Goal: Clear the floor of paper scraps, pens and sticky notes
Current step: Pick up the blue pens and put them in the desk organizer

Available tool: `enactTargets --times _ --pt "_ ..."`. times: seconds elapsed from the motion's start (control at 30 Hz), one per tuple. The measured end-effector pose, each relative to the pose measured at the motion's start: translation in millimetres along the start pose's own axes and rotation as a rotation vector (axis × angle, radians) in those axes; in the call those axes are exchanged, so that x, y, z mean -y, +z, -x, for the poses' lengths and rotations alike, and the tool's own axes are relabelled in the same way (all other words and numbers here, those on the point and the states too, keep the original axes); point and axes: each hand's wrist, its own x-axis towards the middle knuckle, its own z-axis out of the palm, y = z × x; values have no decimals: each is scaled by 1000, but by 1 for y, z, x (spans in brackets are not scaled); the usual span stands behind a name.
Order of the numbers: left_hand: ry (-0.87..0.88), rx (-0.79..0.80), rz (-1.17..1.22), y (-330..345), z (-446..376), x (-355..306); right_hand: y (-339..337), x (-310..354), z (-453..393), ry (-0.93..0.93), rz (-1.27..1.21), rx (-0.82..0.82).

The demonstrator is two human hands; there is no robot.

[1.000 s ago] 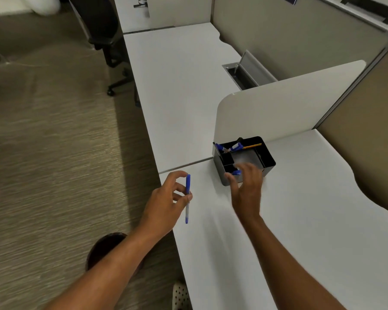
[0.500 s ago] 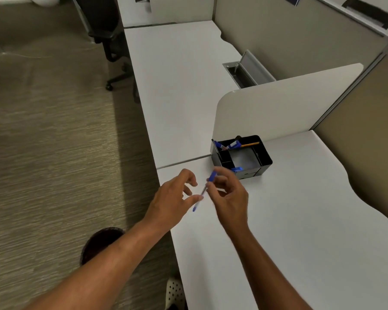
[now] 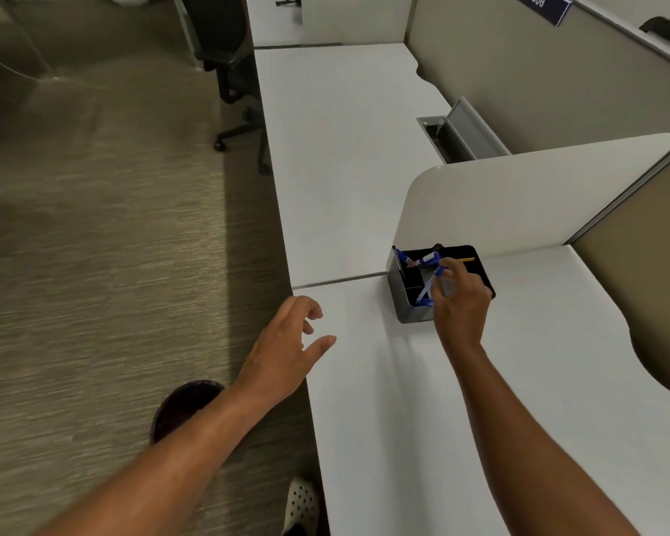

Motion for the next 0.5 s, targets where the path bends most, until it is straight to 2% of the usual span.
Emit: enactTargets --times 0.23,0.4,0.5 --pt "-17 -50 -23 -6 5 12 25 -26 24 50 14 159" --pt "-19 -80 -55 -7 8 20 25 -28 32 -16 140 110" --pt "-9 -102 -98 -10 8 20 18 -9 44 -19 96 26"
